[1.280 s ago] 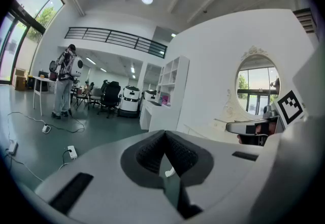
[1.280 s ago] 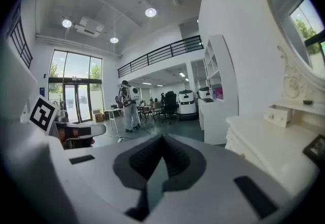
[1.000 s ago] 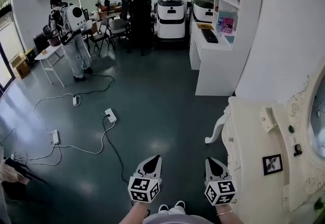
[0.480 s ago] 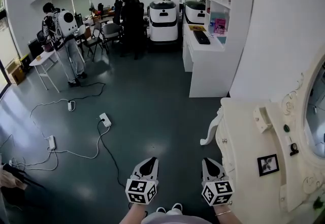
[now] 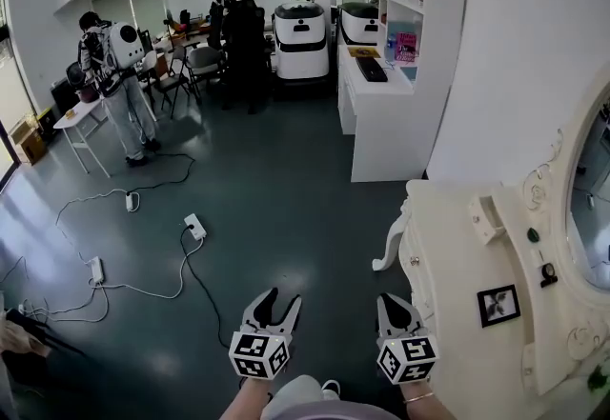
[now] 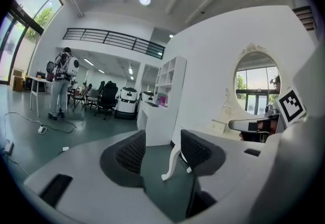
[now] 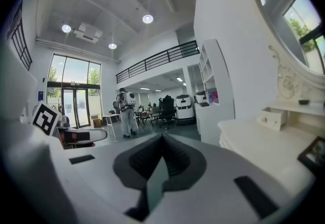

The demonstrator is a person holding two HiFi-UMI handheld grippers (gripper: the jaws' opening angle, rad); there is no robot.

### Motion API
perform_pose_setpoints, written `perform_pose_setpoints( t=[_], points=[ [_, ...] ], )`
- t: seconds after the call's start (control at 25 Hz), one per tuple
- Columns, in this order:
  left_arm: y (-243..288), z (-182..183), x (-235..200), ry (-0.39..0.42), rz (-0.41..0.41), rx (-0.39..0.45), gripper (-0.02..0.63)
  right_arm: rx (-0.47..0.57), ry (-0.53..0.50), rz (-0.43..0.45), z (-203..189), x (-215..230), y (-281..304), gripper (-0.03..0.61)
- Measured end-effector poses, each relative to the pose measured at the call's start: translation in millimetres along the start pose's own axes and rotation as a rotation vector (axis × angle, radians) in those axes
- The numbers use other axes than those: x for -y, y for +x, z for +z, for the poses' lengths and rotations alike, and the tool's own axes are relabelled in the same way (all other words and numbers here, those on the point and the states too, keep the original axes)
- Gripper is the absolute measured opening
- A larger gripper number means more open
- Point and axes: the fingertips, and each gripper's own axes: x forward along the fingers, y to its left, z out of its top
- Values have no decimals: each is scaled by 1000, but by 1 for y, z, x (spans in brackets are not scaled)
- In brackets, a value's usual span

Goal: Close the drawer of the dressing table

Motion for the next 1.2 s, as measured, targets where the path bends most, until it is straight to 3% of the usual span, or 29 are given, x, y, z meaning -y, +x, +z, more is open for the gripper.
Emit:
perform_pose_setpoints(
  t=[0.12, 0.32, 0.76, 1.2],
  points=[
    [4, -3, 3, -5, -1, -11, 260, -2, 1, 6, -1, 3, 0, 3],
    [18, -6, -1, -17, 0, -25, 306, -5, 13, -3, -2, 14, 8, 3],
    [89, -2, -37, -56, -19, -48, 313, -33, 25, -48, 0, 40, 73, 3],
    [212, 47, -109, -39, -81, -42, 313, -19, 36, -123, 40, 70, 202, 3]
  ],
)
